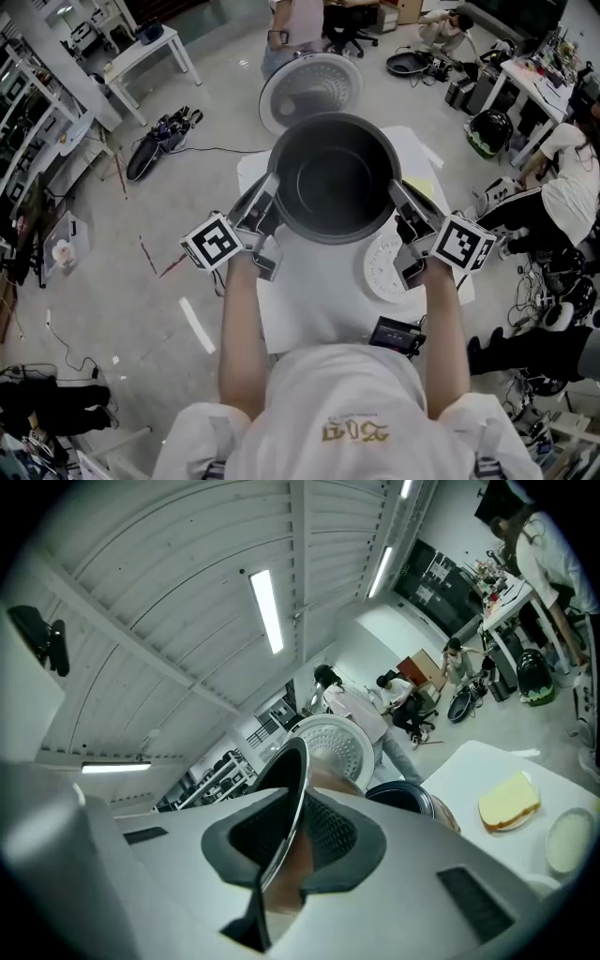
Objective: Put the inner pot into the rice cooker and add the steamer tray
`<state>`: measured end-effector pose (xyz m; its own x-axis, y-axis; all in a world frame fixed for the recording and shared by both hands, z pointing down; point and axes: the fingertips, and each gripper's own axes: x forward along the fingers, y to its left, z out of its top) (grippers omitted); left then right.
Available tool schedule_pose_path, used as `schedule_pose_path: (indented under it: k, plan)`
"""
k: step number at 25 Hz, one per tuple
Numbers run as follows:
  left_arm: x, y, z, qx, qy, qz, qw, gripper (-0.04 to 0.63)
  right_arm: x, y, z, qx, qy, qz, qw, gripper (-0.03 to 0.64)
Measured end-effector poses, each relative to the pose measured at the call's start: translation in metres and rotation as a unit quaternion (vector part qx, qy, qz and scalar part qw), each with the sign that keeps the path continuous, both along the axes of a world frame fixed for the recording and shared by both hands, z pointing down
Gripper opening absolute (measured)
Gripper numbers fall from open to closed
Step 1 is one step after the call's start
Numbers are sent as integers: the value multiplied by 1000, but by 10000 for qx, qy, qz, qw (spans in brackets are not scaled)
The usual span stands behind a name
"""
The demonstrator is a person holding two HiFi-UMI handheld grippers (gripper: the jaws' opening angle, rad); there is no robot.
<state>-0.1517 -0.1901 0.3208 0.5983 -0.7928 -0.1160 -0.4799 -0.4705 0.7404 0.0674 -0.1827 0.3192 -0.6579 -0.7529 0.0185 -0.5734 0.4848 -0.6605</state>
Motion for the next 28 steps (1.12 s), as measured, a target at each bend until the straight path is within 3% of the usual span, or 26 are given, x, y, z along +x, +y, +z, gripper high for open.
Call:
schedule_pose_path:
  k: [6, 17, 28]
  plan:
    - [18, -25, 12, -168, -230, -243, 9993, 57, 21, -29, 15, -142, -59, -176, 9997, 60]
    - [29, -57, 35, -311, -255, -524, 9978, 57, 29, -72, 44, -393, -135, -566, 9975, 60]
    - [31, -82, 74, -716, -285, -825, 9936, 55, 30, -109, 86, -785, -150, -903, 9927, 58]
